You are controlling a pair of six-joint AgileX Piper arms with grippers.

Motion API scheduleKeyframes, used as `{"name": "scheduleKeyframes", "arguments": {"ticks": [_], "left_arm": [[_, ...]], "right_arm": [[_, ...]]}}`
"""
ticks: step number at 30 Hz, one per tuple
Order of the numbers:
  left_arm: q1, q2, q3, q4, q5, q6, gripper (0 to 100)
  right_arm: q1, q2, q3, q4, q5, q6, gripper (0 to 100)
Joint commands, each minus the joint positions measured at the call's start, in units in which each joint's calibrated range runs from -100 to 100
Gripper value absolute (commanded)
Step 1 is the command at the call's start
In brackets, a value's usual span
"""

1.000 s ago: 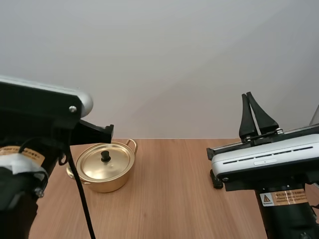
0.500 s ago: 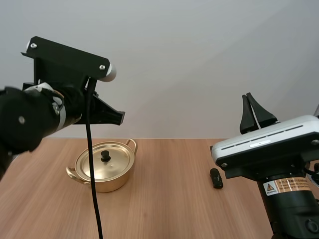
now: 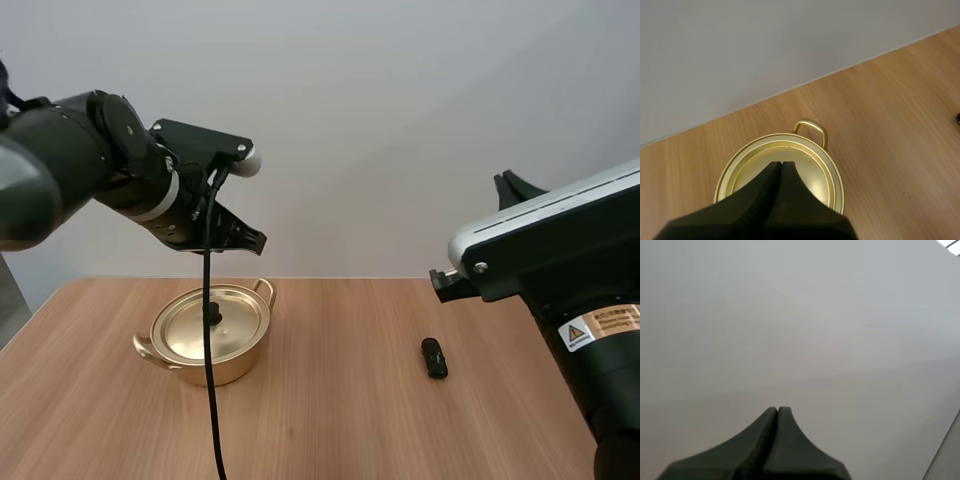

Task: Open the pot, put the car inside, and close it

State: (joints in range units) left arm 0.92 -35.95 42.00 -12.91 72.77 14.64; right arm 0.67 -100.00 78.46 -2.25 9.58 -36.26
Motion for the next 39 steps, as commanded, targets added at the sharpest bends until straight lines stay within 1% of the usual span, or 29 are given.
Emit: {"name": "scheduleKeyframes", "arguments": {"ticks": [1,5,8,9,10,11,13,16,18,20,35,39], "left_arm": [[-0.02,2.09,-0.03,0.22,-2.82,-0.01,0],[-0.02,2.09,-0.03,3.10,-4.74,-0.01,0],[-0.02,2.77,-0.03,6.14,-2.73,-0.69,0],[-0.02,3.14,-0.03,7.00,-1.16,-0.79,1],[-0.02,3.59,-0.03,7.51,0.54,-0.87,5],[-0.02,4.30,-0.03,7.50,1.82,-0.98,10],[-0.02,5.79,-0.03,7.50,4.32,-1.60,26],[-0.02,8.07,-0.03,7.39,6.02,-2.14,62],[-0.02,9.35,-0.03,7.39,6.02,-2.98,80],[-0.02,10.63,-0.03,7.60,6.02,-2.98,88],[-0.02,20.28,-0.16,9.51,6.09,-2.98,88],[-0.02,21.54,-0.15,10.18,4.19,-2.98,88]], "right_arm": [[0.03,0.00,0.00,-0.20,42.87,-0.02,0],[0.03,0.00,0.00,-0.32,44.36,-0.02,0],[0.03,0.00,0.00,-0.32,44.82,-0.02,0],[0.03,0.00,0.00,-0.32,44.82,-0.02,0],[0.03,0.00,0.00,-0.32,44.82,-0.02,0],[0.03,0.00,0.00,-0.32,44.82,-0.02,0],[0.03,0.00,0.00,-0.32,44.82,-0.02,0],[0.03,0.00,0.00,-0.32,45.17,-0.02,0],[0.03,0.00,0.00,-0.32,45.38,-0.02,0],[0.03,0.00,0.00,-0.32,45.38,-0.02,0],[0.03,0.00,0.00,-0.32,45.75,-0.02,0],[0.03,0.00,0.00,-0.32,45.75,-0.02,0]]}}
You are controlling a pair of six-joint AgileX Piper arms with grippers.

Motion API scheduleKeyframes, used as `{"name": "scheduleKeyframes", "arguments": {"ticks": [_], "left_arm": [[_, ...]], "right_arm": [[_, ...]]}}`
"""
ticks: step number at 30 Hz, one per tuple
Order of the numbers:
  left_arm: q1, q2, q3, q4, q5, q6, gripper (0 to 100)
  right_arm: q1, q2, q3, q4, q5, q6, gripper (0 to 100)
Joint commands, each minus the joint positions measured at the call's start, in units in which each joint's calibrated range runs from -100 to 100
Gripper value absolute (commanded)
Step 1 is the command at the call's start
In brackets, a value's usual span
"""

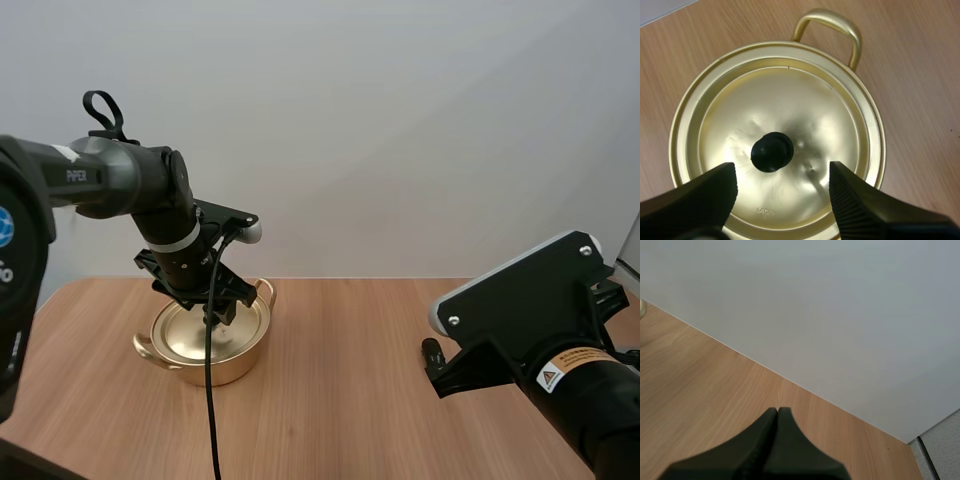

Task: Open the pot, put the car inside, and close it

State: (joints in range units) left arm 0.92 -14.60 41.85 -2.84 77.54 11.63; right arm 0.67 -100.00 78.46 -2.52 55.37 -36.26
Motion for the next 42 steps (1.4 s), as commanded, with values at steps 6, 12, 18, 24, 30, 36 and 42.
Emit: {"name": "scheduleKeyframes", "arguments": {"ticks": [6,12,18,24,30,36,42], "left_arm": [[-0.02,1.51,-0.01,0.11,-1.28,0.03,85],[-0.02,2.91,-0.01,0.50,-2.43,0.32,80],[-0.02,3.66,-0.01,1.45,-2.63,0.32,55],[-0.02,3.91,-0.01,3.90,-4.48,0.42,0],[-0.02,2.43,-0.03,3.90,-7.20,0.34,0],[-0.02,-4.35,-2.68,0.75,-11.30,0.34,0],[-0.02,-17.08,-8.75,-7.45,-21.70,1.64,0]], "right_arm": [[0.03,0.00,0.00,0.07,-0.03,-0.11,0],[0.03,0.00,0.00,0.07,0.14,-0.11,0],[0.03,0.00,0.00,0.07,0.14,-0.20,0],[0.03,0.00,0.00,0.07,0.14,-0.20,0],[-0.04,0.00,0.00,0.07,0.14,-0.19,0],[-0.04,0.00,0.00,0.07,0.52,-0.19,0],[-0.04,0.00,0.00,0.07,5.14,-0.19,0]]}}
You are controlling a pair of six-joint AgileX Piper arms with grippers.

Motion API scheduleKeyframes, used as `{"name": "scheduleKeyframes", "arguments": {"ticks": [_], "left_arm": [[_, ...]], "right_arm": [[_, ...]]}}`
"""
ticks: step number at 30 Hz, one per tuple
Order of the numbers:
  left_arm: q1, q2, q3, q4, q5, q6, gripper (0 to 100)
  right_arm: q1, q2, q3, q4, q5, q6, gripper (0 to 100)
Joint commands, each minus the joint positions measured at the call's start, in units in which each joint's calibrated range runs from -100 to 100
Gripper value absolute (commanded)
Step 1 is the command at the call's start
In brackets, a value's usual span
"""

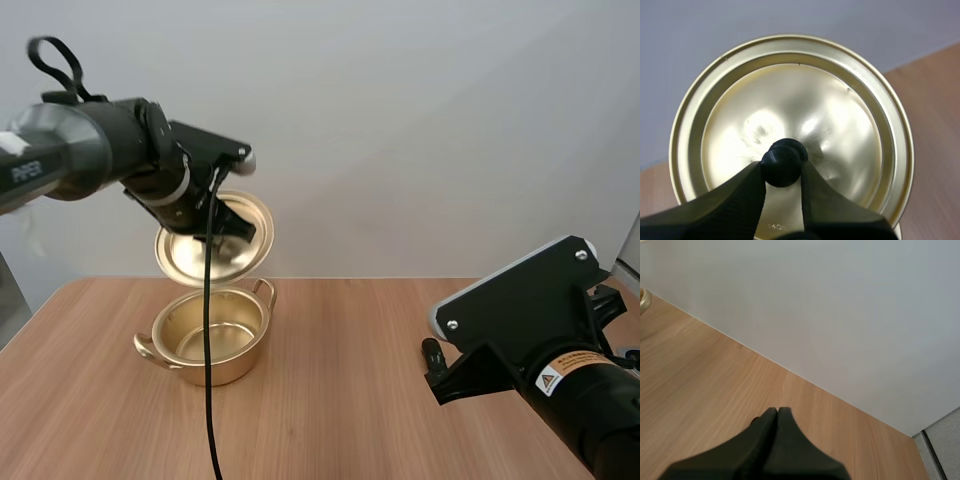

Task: Open the pot, put the car inside, and close it

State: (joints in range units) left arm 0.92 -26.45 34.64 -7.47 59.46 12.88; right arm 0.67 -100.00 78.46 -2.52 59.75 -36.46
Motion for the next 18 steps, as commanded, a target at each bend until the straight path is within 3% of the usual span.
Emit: {"name": "scheduleKeyframes", "arguments": {"ticks": [1,8,18], "left_arm": [[-0.02,-7.89,-2.80,-3.79,-5.68,0.48,0],[-0.02,-24.42,-11.09,-4.80,-22.00,0.38,0],[-0.02,-32.05,-22.91,-8.59,-27.53,0.29,0]], "right_arm": [[-0.04,0.00,0.00,0.07,1.28,0.01,0],[-0.24,0.54,0.00,-0.05,1.85,0.01,0],[-0.41,4.02,0.00,0.13,-2.20,0.10,0]]}}
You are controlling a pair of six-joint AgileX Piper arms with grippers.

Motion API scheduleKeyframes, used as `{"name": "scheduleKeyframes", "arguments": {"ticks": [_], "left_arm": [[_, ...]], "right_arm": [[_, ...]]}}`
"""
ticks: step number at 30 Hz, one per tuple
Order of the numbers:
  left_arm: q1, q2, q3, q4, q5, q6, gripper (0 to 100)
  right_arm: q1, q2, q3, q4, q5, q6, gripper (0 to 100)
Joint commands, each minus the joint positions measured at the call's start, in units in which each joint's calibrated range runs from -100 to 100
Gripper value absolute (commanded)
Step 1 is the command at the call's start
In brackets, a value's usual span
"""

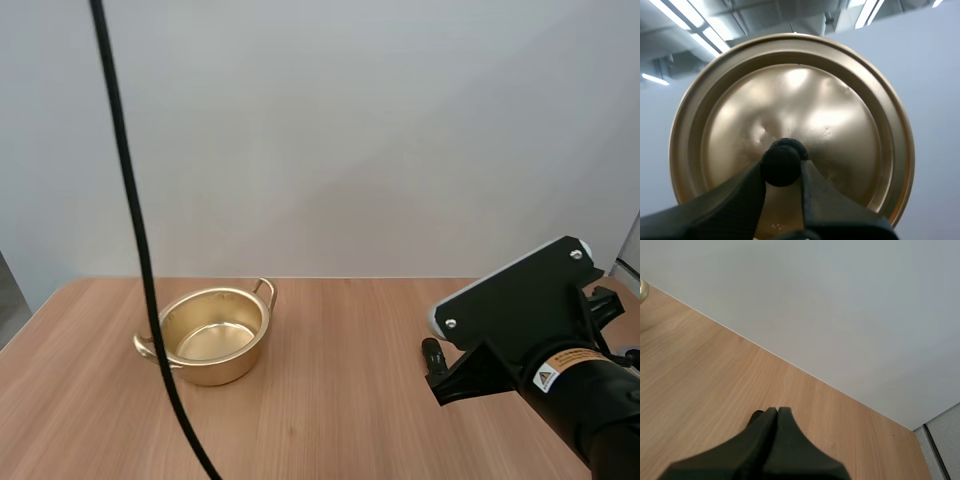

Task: Open the pot, put the car inside, and close it

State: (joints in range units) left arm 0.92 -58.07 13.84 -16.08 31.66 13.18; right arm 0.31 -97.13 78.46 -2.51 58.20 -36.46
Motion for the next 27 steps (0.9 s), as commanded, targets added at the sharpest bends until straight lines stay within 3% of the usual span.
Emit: {"name": "scheduleKeyframes", "arguments": {"ticks": [1,8,17,23,25,27], "left_arm": [[-0.02,-0.43,-3.40,0.02,0.27,-0.01,0],[-0.02,-0.43,-8.28,0.02,1.15,0.09,0],[-0.02,-0.32,-12.79,0.02,1.15,0.51,0],[-0.02,-0.32,-14.68,0.67,2.29,0.73,0],[-0.02,-0.32,-14.68,1.17,2.29,0.73,0],[-0.02,-0.32,-14.68,1.64,2.29,0.73,0]], "right_arm": [[-0.05,2.78,0.00,0.13,-1.80,0.10,0],[-1.64,20.85,-1.25,1.60,-7.61,0.21,0],[-1.57,56.89,-14.84,3.60,4.92,1.04,0],[-1.57,69.18,-21.80,3.60,8.29,1.61,0],[-1.57,70.44,-22.62,3.60,8.06,1.61,20],[-1.57,70.59,-22.59,3.60,5.56,1.65,53]]}}
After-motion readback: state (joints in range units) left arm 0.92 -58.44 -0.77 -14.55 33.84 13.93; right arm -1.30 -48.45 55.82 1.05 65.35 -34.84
